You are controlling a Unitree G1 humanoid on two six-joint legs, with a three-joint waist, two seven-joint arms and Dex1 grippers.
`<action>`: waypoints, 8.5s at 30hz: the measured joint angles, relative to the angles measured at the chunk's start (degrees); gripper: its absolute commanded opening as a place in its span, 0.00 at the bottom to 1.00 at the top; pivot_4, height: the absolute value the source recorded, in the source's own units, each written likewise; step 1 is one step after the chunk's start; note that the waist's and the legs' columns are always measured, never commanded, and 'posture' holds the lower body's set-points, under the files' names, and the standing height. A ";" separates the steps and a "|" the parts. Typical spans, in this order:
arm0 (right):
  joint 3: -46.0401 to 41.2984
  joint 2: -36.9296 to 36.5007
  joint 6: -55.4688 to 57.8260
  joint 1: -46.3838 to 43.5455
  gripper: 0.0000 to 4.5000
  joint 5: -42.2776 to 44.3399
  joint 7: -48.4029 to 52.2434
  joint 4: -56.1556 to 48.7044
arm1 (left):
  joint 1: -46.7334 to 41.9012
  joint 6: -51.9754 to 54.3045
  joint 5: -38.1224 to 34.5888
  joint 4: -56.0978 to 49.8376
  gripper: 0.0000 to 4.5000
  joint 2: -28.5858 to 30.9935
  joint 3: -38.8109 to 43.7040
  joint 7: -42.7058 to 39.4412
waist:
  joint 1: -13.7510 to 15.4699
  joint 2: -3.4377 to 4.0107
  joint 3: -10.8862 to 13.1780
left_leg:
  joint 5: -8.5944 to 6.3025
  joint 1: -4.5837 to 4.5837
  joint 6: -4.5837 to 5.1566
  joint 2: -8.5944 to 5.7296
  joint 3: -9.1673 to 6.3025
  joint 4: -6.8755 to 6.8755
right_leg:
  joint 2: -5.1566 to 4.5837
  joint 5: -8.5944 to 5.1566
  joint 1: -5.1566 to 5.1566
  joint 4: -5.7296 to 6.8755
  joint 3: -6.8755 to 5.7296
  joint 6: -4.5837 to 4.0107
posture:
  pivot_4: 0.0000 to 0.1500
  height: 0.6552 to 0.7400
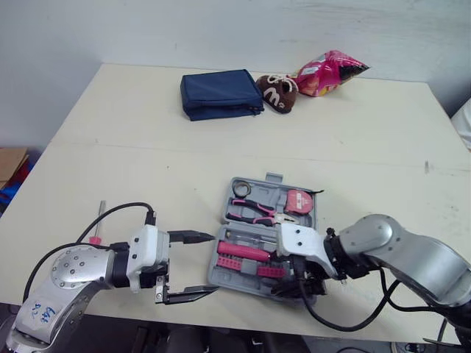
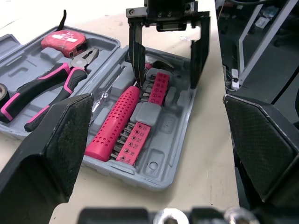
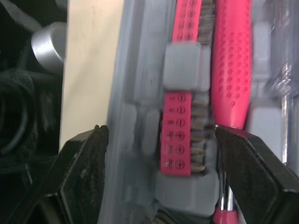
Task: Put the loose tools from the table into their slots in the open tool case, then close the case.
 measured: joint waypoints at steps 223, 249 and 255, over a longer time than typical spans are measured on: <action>-35.71 12.02 -99.19 52.62 1.00 13.34 28.35 52.24 | -23.20 3.30 26.02 16.90 0.01 -13.94 -34.44 0.07 | 1.92 0.55 -1.52 | -0.13 2.90 0.68 -0.33 -0.46 -1.57 | -0.31 0.15 3.92 -2.46 -0.15 -1.10 | 1.00 1.00; -22.76 9.20 -58.07 28.74 0.02 -12.86 -5.47 34.10 | -28.58 -5.16 24.39 40.66 0.00 -14.21 -16.41 3.97 | 3.08 0.45 -1.19 | 0.34 0.73 0.25 -0.38 -0.72 -0.91 | -0.21 0.53 1.02 -0.95 -0.54 -0.03 | 1.00 1.00; -29.50 9.58 -62.51 30.62 0.02 -8.80 -1.46 35.16 | -28.66 -3.60 24.72 39.78 0.00 -15.19 -16.94 4.69 | 2.99 0.42 -1.16 | 0.35 0.77 0.25 -0.37 -0.69 -0.91 | -0.18 0.53 1.02 -0.91 -0.52 -0.02 | 1.00 1.00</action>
